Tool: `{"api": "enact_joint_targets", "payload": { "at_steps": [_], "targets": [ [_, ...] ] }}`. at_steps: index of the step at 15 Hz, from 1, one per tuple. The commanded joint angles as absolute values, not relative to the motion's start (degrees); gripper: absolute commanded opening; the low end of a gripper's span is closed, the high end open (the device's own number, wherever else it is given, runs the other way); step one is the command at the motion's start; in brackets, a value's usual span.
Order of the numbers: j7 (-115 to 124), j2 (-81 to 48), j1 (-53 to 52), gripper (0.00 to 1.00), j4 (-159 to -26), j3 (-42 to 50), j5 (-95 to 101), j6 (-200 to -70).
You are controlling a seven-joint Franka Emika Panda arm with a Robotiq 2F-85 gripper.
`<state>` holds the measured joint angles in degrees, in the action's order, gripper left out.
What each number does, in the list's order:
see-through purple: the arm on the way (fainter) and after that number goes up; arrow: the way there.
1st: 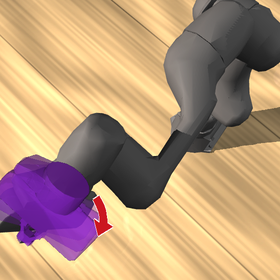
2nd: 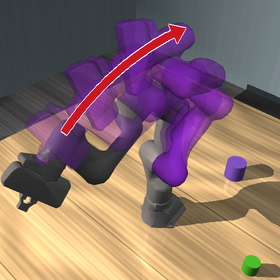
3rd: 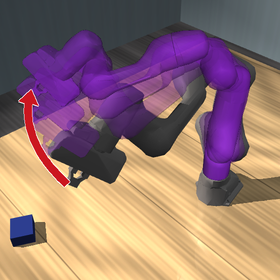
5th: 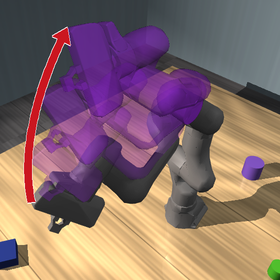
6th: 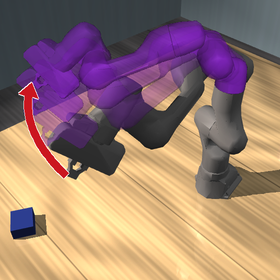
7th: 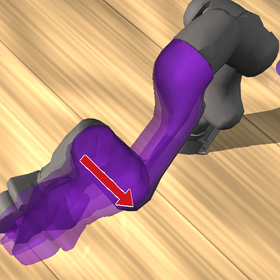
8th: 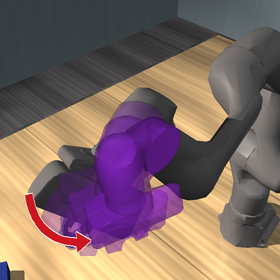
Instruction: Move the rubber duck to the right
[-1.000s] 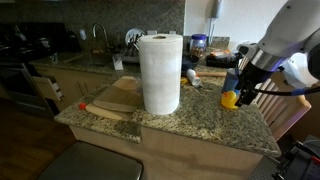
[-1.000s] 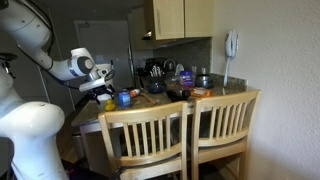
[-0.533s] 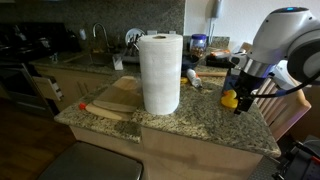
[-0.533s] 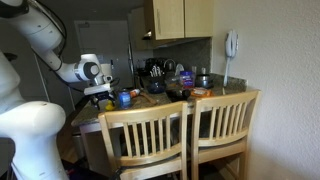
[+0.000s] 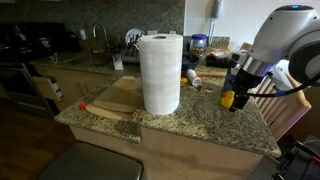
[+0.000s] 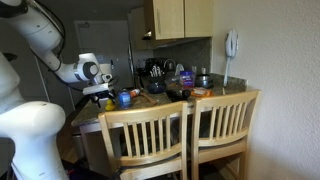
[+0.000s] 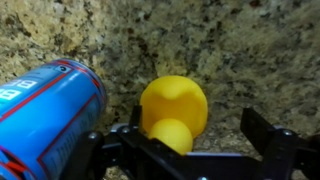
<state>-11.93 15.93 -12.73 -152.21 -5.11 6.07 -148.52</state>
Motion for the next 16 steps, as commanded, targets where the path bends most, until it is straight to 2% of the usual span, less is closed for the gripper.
{"api": "enact_joint_targets", "payload": {
  "at_steps": [1,10,11,12,13,16],
  "targets": [
    [-12.19,15.97,-12.08,1.0,-152.17,-5.79,5.69,-148.46],
    [-12.17,15.97,-11.97,1.0,-152.18,-5.77,5.7,-148.51],
    [-12.17,15.97,-11.97,0.75,-152.18,-5.77,5.7,-148.51],
    [-12.76,15.99,-12.2,0.74,-152.23,-5.5,5.16,-148.73],
    [-12.63,16.06,-12.13,0.68,-152.29,-5.57,5.27,-148.94],
    [-11.78,16.29,-11.65,0.45,-152.21,-5.96,6.38,-149.42]
  ]
}}
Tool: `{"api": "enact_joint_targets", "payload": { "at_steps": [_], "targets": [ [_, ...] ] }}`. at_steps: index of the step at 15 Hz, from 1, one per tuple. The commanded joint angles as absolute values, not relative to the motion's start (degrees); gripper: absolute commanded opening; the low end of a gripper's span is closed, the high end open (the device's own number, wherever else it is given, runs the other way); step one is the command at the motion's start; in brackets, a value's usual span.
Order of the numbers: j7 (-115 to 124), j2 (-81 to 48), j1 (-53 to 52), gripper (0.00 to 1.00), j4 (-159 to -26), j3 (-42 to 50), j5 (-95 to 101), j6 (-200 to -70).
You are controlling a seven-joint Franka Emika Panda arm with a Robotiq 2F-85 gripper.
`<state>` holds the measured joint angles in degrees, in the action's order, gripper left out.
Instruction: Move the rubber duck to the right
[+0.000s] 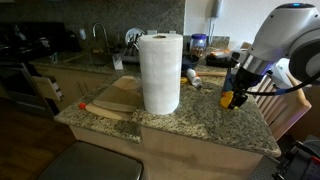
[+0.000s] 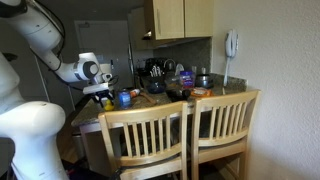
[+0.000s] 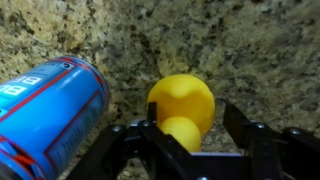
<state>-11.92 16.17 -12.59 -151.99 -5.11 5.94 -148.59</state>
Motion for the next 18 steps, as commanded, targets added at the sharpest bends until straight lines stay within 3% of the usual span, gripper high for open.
{"api": "enact_joint_targets", "payload": {
  "at_steps": [1,7,10,18],
  "targets": [
    [-11.59,16.33,-11.56,0.38,-152.13,-6.06,6.64,-149.43],
    [-9.68,16.73,-10.73,0.09,-151.33,-6.92,8.75,-149.26],
    [-3.57,19.63,-8.49,0.06,-150.91,-9.49,15.68,-149.89],
    [8.74,28.51,-3.08,0.07,-145.67,-16.07,30.01,-146.55]
  ]
}}
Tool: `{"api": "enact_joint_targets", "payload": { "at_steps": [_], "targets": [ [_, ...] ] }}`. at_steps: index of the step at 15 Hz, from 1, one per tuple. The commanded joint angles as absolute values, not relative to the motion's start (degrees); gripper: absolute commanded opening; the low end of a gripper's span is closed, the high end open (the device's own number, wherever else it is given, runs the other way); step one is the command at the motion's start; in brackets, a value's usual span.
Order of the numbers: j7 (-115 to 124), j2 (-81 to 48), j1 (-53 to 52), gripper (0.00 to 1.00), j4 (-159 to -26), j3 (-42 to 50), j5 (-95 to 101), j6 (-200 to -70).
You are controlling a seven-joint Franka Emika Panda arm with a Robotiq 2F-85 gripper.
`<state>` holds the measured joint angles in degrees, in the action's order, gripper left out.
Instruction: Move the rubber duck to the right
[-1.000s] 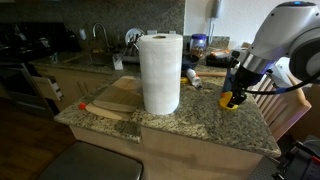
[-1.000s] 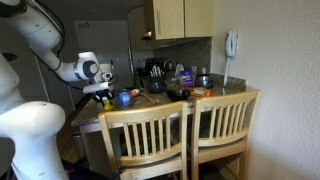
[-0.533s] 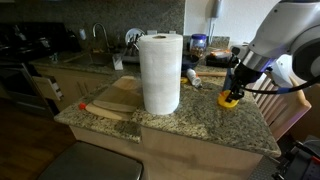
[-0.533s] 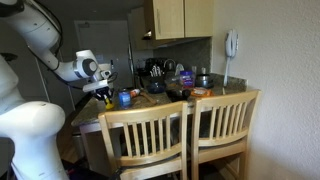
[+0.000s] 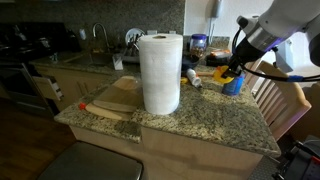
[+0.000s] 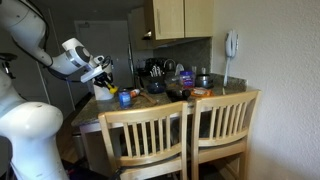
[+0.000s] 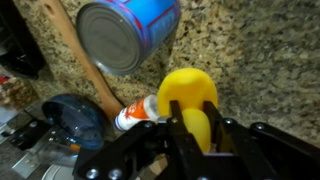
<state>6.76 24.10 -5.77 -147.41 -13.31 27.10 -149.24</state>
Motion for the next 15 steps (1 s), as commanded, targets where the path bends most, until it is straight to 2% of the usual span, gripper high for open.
{"api": "enact_joint_targets", "payload": {
  "at_steps": [1,5,10,12,15],
  "targets": [
    [3.66,29.17,-6.15,0.07,-144.17,-13.83,25.73,-143.66],
    [-14.44,28.37,-13.34,0.07,-133.48,-6.88,11.05,-124.79],
    [-11.4,24.21,-7.22,0.07,-115.13,-4.68,11.67,-102.29],
    [-7.88,20.71,-4.24,0.07,-108.84,-3.83,14.32,-102.74],
    [-1.57,16.74,-0.51,0.07,-106.11,-3.3,19.61,-109.33]
  ]
}}
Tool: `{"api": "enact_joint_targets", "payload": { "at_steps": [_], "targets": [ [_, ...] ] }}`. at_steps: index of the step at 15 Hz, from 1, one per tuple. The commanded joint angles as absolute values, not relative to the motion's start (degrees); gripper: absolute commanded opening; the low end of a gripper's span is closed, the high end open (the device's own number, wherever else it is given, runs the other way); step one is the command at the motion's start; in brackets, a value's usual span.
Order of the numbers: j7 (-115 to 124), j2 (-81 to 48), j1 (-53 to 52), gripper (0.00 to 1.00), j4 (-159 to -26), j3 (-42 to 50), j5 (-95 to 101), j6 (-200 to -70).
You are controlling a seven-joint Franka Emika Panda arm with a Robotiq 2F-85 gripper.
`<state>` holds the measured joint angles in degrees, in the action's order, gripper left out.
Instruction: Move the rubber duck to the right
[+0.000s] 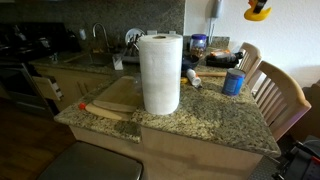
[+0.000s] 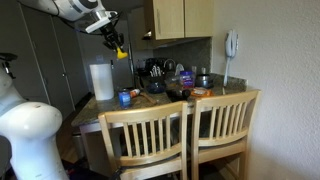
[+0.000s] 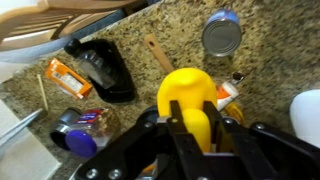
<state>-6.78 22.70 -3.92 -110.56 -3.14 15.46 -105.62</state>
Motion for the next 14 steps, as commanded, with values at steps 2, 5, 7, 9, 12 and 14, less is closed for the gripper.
{"api": "enact_joint_targets", "payload": {
  "at_steps": [2,5,7,9,12,14],
  "targets": [
    [4.07,14.49,1.76,0.07,-106.95,-2.8,24.01,-113.69],
    [12.17,11.38,4.78,0.07,-109.74,-0.9,29.52,-119.02],
    [9.7,8.76,5.97,0.07,-110.94,2.34,28.84,-124.41],
    [4.44,6.43,7.44,0.07,-111.38,5.84,27.26,-130.39],
    [-8.8,3.75,9.21,0.07,-110.83,10.94,20.05,-138.37],
    [-18.0,3.28,9.12,0.07,-111.88,12.28,10.72,-140.9]
  ]
}}
